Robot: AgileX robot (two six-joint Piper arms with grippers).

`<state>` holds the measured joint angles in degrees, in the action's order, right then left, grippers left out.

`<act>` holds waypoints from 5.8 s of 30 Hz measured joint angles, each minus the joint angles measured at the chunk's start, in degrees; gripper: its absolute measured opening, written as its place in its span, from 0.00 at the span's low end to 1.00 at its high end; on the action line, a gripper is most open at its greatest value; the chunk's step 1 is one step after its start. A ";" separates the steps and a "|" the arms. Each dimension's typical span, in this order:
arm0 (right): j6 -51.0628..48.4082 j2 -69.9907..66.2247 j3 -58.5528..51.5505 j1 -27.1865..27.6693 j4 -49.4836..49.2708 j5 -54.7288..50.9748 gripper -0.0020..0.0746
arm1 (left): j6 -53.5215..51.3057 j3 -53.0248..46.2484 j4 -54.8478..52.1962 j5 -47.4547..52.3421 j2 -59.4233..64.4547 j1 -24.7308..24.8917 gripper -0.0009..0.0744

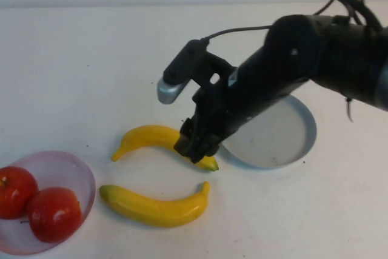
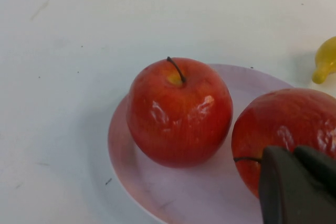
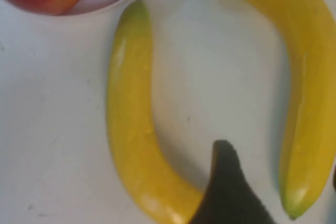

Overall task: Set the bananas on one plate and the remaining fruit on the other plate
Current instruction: Put another type of fruit in the right plate

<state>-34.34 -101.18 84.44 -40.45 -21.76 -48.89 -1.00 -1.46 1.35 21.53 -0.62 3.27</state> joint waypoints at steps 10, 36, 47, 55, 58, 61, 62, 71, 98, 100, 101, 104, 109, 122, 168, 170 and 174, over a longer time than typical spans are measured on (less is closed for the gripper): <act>0.00 -17.96 17.54 -0.10 8.64 -3.16 0.60 | 0.00 0.00 0.00 0.00 0.00 0.00 0.02; -0.13 -27.29 21.63 -0.10 14.44 -1.38 0.42 | 0.00 0.00 0.00 0.00 0.00 0.00 0.02; 30.25 -10.03 15.33 4.64 21.76 -0.53 0.42 | 0.00 0.00 0.00 0.00 0.00 0.00 0.02; 43.10 -5.02 0.69 13.72 24.99 -0.01 0.42 | 0.00 0.00 0.00 0.00 0.00 0.00 0.02; 45.62 -5.75 -1.61 15.91 24.99 -0.01 0.42 | 0.00 0.00 0.00 0.00 0.00 0.00 0.02; 46.96 -6.54 -2.37 17.47 24.99 0.20 0.42 | 0.00 0.00 0.00 0.00 0.00 0.00 0.02; 47.20 -6.92 -2.40 17.58 24.99 0.20 0.42 | 0.00 0.00 0.00 0.00 0.00 0.00 0.02; 47.69 -10.43 -2.40 17.64 23.44 0.59 0.42 | 0.00 0.00 0.00 0.00 0.00 0.00 0.02; 19.78 0.86 -2.40 6.66 16.86 3.36 0.54 | 0.00 0.00 0.00 0.00 0.00 0.00 0.02; 9.92 0.61 -2.40 3.61 12.49 1.66 0.51 | 0.00 0.00 0.00 0.00 0.00 0.00 0.02; 4.13 0.33 -2.40 2.21 10.02 0.36 0.49 | 0.00 0.00 0.00 0.00 0.00 0.00 0.02; -12.14 -1.19 -2.40 -1.20 3.79 -4.21 0.47 | 0.00 0.00 0.00 0.00 0.00 0.00 0.02; -26.97 -3.99 -2.40 -4.28 -1.66 -7.30 0.46 | 0.00 0.00 0.00 0.00 0.00 0.00 0.02; -29.87 -12.99 1.72 -6.53 -2.27 -6.93 0.46 | 0.00 0.00 0.00 0.00 0.00 0.00 0.02; 34.34 -9.27 2.67 8.47 18.44 -1.50 0.42 | 0.00 0.00 0.00 0.00 0.00 0.00 0.02; 34.34 -10.48 2.67 8.44 18.38 -1.50 0.42 | 0.00 0.00 0.00 0.00 0.00 0.00 0.02; 34.34 -11.95 2.67 8.44 18.38 -1.50 0.43 | 0.00 0.00 0.00 0.00 0.00 0.00 0.02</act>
<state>0.00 -113.13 87.10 -32.01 -3.38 -50.39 -1.00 -1.46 1.35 21.53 -0.62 3.27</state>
